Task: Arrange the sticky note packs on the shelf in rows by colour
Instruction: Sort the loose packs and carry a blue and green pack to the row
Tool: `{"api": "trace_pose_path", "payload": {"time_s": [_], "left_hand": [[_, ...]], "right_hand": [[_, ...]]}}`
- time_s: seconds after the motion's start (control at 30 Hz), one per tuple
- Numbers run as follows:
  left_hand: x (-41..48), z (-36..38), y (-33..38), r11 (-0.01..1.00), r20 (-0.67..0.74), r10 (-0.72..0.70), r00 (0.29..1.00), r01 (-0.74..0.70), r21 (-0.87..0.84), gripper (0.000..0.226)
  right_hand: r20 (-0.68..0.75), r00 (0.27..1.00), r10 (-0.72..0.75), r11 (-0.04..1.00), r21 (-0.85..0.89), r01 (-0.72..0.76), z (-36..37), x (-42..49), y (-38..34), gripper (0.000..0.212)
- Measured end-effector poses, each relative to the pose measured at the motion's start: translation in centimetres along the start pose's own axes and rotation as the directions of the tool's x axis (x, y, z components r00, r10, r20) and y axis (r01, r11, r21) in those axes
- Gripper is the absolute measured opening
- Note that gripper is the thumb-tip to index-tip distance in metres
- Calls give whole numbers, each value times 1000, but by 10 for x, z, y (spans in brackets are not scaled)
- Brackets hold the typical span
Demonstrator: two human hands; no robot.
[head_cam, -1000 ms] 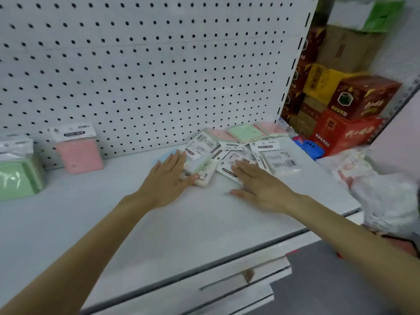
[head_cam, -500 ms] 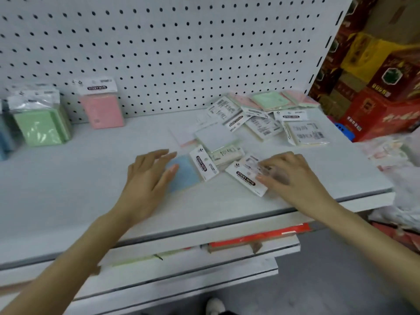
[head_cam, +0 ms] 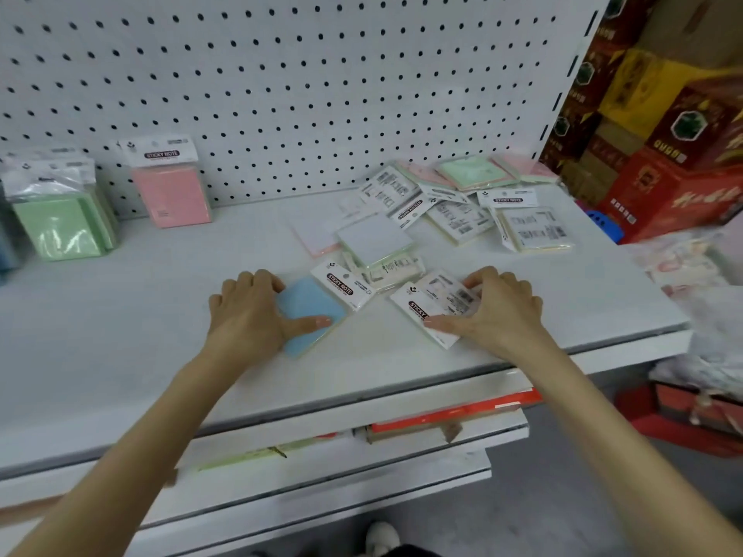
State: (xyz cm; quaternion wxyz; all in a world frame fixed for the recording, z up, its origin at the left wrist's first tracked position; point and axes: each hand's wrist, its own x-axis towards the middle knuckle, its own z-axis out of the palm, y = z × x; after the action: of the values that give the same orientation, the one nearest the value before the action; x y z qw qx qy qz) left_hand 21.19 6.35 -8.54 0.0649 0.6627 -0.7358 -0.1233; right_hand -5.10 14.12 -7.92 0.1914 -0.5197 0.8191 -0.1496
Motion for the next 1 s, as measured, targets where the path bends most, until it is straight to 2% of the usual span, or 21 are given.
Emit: {"api": "trace_pose_path", "payload": {"time_s": [0.13, 0.23, 0.3, 0.33, 0.43, 0.5, 0.53, 0.63, 0.73, 0.8, 0.87, 0.93, 1.0], "left_hand": [[-7, 2, -1, 998, 34, -6, 999, 8, -58, 66], [-21, 2, 1, 960, -77, 17, 997, -38, -279, 52], [-33, -3, 2, 883, -107, 10, 994, -59, -465, 44], [-39, -6, 2, 817, -94, 4, 996, -57, -574, 44], [-55, -16, 1, 569, 7, -12, 1000, 13, -822, 36], [-67, -20, 3, 426, 106, -1, 994, 96, -900, 18], [-71, -22, 3, 378, 135, -2, 991, 126, -917, 16], [-80, -26, -3, 249, 168, -76, 983, 181, -951, 21], [-83, -30, -19, 102, 202, -158, 967, 220, -970, 25], [-86, -34, -32, -29, 242, -170, 955, 241, -970, 29], [-87, -40, -45, -109, 270, -174, 947, 254, -961, 33], [-89, -45, -58, -123, 275, -168, 947, 256, -959, 37], [-91, -49, -73, -123, 271, -142, 952, 255, -959, 39]], "right_hand": [[25, 999, 35, 999, 37, -36, 0, -1, -2, 77], [46, 999, -21, 998, 53, 18, 7, -10, -1, 58], [28, 996, -83, 971, 228, 74, 9, -19, 1, 38], [14, 995, -97, 925, 371, 85, 9, -24, -1, 29], [-1, 995, -100, 684, 726, 70, 5, -38, -16, 14], [-5, 991, -135, 563, 822, 81, 7, -47, -32, 8], [-7, 988, -156, 496, 864, 84, 9, -51, -41, 6], [-5, 978, -208, 296, 953, 68, 16, -61, -67, 12], [-37, 968, -248, 195, 977, 87, 29, -67, -87, 19], [-65, 957, -283, 179, 977, 119, 41, -71, -98, 28], [-75, 944, -322, 225, 962, 153, 54, -76, -112, 33], [-96, 927, -361, 293, 932, 211, 67, -82, -127, 27], [-127, 912, -389, 310, 914, 260, 83, -88, -145, 12]]}}
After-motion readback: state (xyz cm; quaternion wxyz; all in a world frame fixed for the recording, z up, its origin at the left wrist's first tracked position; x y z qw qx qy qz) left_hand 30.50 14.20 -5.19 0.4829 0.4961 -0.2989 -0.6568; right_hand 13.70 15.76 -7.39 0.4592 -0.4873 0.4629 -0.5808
